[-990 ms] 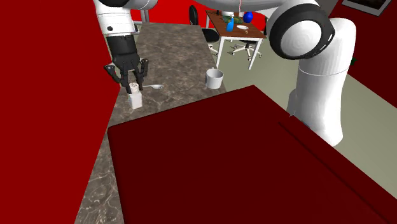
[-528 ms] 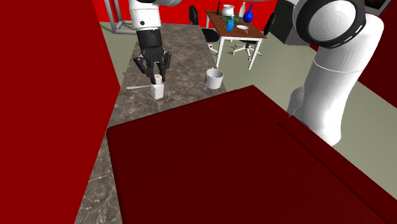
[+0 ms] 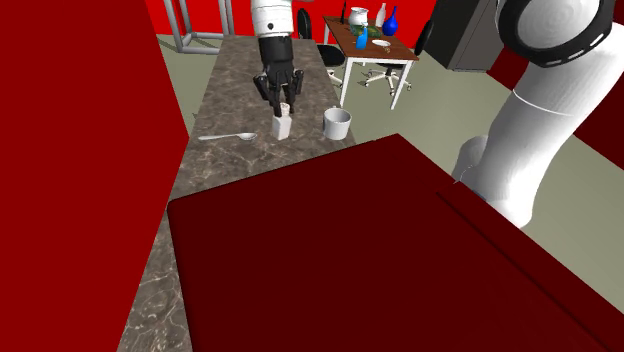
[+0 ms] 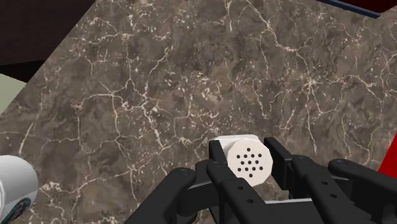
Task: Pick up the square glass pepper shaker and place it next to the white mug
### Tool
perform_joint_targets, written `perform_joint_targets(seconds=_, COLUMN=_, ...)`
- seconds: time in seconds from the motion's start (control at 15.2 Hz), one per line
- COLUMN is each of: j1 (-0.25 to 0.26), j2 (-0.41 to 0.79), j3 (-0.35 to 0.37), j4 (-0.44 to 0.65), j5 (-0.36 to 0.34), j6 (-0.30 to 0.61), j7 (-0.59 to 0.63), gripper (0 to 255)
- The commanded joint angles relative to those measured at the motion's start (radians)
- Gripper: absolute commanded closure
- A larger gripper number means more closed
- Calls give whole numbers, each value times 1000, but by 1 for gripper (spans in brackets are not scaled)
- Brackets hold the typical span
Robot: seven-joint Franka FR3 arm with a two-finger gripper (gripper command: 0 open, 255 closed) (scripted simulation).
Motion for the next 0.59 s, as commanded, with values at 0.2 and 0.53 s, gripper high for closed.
perform_joint_targets(seconds=0.2, j1=-51, j2=-75, j3=-50, j4=-81, j5=-45, j6=-10, j7=-97, gripper=255)
perform_joint_targets(seconds=0.53, j1=-106, j2=-122, j3=-106, j4=-124, j5=-93, j6=-29, j7=-198, gripper=255)
